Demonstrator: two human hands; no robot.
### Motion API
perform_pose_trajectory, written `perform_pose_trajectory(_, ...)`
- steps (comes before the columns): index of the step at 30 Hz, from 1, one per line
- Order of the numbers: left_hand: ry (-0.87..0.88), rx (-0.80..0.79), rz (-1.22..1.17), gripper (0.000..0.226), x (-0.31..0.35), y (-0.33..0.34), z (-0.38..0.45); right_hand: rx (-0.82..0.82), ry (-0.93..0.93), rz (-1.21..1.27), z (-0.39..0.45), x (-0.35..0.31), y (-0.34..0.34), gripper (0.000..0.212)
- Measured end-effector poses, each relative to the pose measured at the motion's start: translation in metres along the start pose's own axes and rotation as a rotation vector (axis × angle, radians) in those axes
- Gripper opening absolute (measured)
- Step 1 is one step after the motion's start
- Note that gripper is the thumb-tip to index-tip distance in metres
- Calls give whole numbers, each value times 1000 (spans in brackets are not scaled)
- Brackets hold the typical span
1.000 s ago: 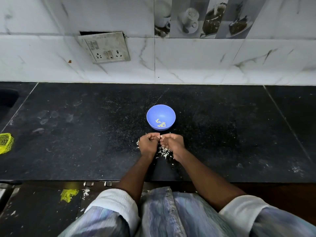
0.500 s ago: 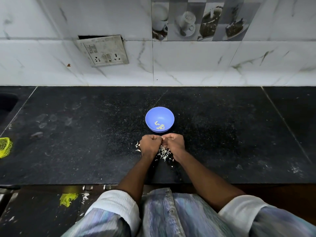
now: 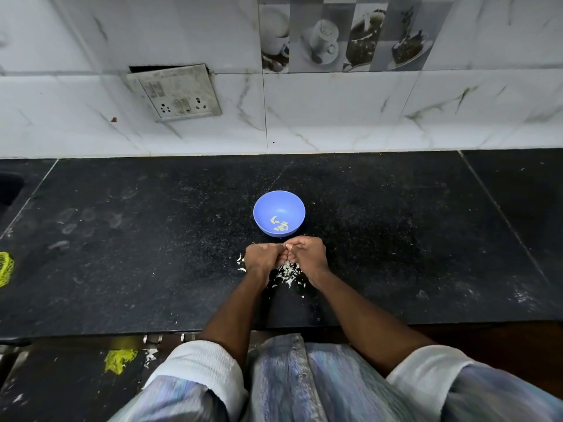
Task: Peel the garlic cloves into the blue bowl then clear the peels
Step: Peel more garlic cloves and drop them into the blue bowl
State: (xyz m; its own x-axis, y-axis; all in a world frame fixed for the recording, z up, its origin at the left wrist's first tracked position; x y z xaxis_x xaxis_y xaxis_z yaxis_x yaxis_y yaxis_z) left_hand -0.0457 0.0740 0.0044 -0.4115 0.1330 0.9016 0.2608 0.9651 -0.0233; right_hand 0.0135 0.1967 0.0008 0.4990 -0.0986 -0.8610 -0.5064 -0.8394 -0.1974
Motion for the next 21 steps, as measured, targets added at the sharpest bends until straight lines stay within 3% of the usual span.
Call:
perform_pose_trajectory(16,93,32,-63,11,5,4,-5,-6,-44,2,1,-7,-7,14)
perform_pose_trajectory(21,91,43,-10,9,2,4,-5,-31,-49,-16,2,-3,-8,27)
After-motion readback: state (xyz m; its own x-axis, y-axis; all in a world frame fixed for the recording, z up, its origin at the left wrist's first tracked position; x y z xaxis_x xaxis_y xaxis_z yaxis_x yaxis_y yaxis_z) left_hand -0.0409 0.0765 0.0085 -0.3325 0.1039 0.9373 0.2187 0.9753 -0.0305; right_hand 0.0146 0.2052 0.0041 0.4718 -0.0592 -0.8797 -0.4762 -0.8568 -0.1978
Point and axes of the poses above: each hand's wrist, its own z-axis towards the middle knuckle, its own y-axis out of the palm, x = y × z, the point moved 3 cm from there along z, towards the middle knuckle, and after that the axes turned 11 degrees about y, right-handed, at the moved point
